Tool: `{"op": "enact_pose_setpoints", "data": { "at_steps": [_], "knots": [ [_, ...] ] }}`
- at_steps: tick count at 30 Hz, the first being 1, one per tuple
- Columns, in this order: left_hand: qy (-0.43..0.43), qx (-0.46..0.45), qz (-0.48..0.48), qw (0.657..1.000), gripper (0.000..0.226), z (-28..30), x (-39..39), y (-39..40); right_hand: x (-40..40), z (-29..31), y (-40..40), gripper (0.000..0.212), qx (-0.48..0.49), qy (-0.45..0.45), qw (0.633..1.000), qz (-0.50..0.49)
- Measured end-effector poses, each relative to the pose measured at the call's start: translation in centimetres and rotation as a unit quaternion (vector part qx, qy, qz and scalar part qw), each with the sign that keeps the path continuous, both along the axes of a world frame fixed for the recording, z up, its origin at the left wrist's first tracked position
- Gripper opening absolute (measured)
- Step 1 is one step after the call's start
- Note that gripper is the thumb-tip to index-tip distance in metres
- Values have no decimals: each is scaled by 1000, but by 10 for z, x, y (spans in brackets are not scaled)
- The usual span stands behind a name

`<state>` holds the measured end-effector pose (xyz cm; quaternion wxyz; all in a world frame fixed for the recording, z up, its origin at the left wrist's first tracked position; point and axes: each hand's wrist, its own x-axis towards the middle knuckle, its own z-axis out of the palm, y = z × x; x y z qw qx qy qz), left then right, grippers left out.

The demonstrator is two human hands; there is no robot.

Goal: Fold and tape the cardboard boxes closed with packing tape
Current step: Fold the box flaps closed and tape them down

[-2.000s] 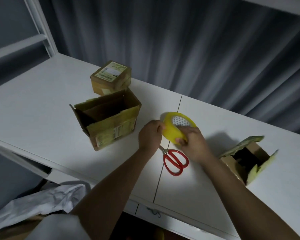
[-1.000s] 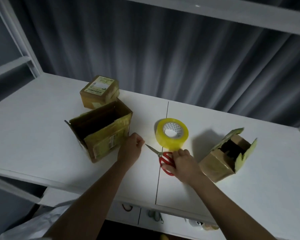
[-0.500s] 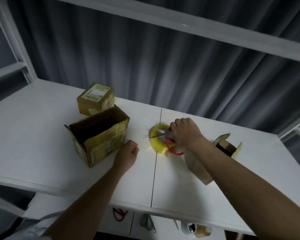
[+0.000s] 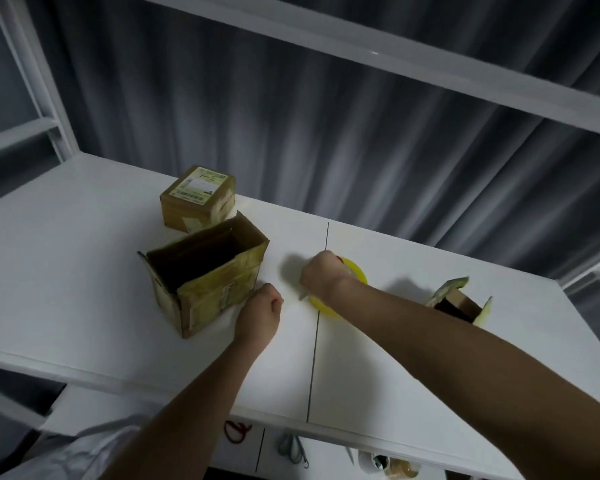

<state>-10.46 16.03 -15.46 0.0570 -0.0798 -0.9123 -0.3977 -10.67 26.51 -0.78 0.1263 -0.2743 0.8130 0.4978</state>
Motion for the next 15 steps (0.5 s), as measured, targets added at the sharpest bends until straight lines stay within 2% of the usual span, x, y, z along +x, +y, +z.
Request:
{"op": "enact_pose_setpoints", "data": {
  "at_steps": [5,7,10,13,14,15],
  "knots": [
    [51,-35,16,998,14,13,6,-9,38,-37,28,42,-102,35,982,-155],
    [38,-1,6,999,15,19,11,-14,53,-51,38,42,-158,41,966,-202],
    [-49,102,-1,994,12,34,22,-19,72,-64,50,40,-294,46,926,-232],
    [-79,165,-12,983,18,53,34,-21,84,-66,58,34,-482,108,846,-198],
    [-74,169,-17,983,18,60,38,-21,88,-66,59,33,-567,137,789,-192],
    [-64,166,-24,984,15,65,42,-21,90,-65,55,34,-667,147,700,-209]
  ]
}}
